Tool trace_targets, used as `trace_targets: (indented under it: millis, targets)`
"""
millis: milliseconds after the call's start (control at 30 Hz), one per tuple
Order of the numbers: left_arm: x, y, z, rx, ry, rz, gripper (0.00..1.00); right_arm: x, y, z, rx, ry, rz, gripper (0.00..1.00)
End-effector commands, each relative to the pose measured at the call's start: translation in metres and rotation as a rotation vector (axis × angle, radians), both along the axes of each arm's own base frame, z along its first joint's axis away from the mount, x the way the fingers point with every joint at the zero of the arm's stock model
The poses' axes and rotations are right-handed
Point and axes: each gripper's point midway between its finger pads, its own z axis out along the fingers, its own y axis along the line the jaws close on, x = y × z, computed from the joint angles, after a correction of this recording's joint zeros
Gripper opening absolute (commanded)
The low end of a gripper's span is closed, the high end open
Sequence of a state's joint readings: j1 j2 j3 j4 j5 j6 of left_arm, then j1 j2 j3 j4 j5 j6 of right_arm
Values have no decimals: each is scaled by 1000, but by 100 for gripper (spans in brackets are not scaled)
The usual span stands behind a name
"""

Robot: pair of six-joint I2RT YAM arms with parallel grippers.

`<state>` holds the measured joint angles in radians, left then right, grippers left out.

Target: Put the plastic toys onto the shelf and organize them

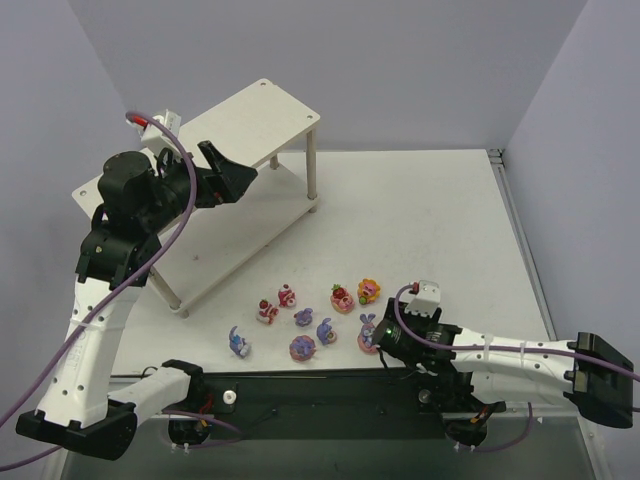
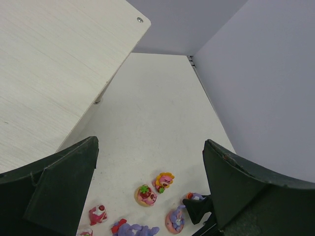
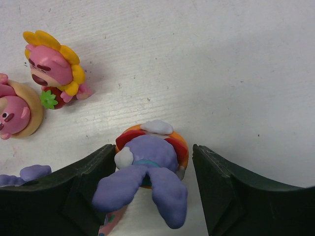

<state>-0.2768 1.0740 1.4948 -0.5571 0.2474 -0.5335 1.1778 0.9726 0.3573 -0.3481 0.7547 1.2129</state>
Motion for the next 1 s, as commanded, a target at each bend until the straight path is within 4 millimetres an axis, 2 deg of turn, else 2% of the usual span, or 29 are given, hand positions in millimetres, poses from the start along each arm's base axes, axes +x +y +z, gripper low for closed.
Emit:
trace_targets:
  millis: [0, 133, 167, 300, 433, 467, 533, 567, 633, 667, 733, 767, 800, 833, 867, 900, 933, 967]
  targets:
    - [-8, 2, 28, -1, -88, 0, 97, 3, -7, -1, -8, -18, -40, 59]
    - [-8, 2, 27, -1, -85, -1, 97, 5, -6, 3, -17, -31, -34, 47]
    - [-9, 2, 28, -1, -88, -1, 97, 6, -5, 5, -19, -35, -30, 37]
    - [-9, 2, 27, 1, -86, 2, 97, 13, 0, 20, -40, -62, -9, 15]
    - [-10, 5, 28, 3, -85, 18, 97, 27, 5, 52, -81, -103, 29, 5]
    - [-11, 6, 27, 6, -78, 23, 97, 35, 11, 71, -64, -125, 30, 1]
    - [-10, 13, 28, 10, -77, 59, 97, 44, 14, 91, -51, -139, 38, 0]
    - [-11, 15, 27, 14, -68, 72, 97, 56, 18, 111, -42, -144, 65, 0]
    - [-12, 24, 28, 26, -60, 118, 97, 69, 26, 133, -16, -160, 109, 0]
    - [-12, 28, 28, 28, -56, 138, 97, 83, 29, 156, -1, -197, 123, 0]
    - [-13, 42, 30, 37, -44, 211, 97, 96, 48, 169, 40, -169, 223, 0]
    - [-15, 45, 31, 37, -42, 227, 97, 106, 47, 176, 46, -166, 223, 0]
    - [-15, 51, 32, 40, -38, 262, 97, 112, 65, 201, 68, -188, 320, 0]
    - [-16, 56, 32, 41, -30, 284, 97, 120, 74, 198, 49, -161, 354, 0]
    - [-16, 61, 33, 45, -30, 313, 97, 127, 81, 207, 48, -167, 380, 0]
    - [-16, 63, 33, 48, -27, 322, 97, 136, 89, 228, 48, -200, 418, 0]
    - [-18, 66, 31, 52, -16, 334, 97, 142, 106, 221, 44, -164, 479, 0]
    - [-18, 69, 32, 54, -12, 348, 97, 147, 114, 225, 44, -166, 505, 0]
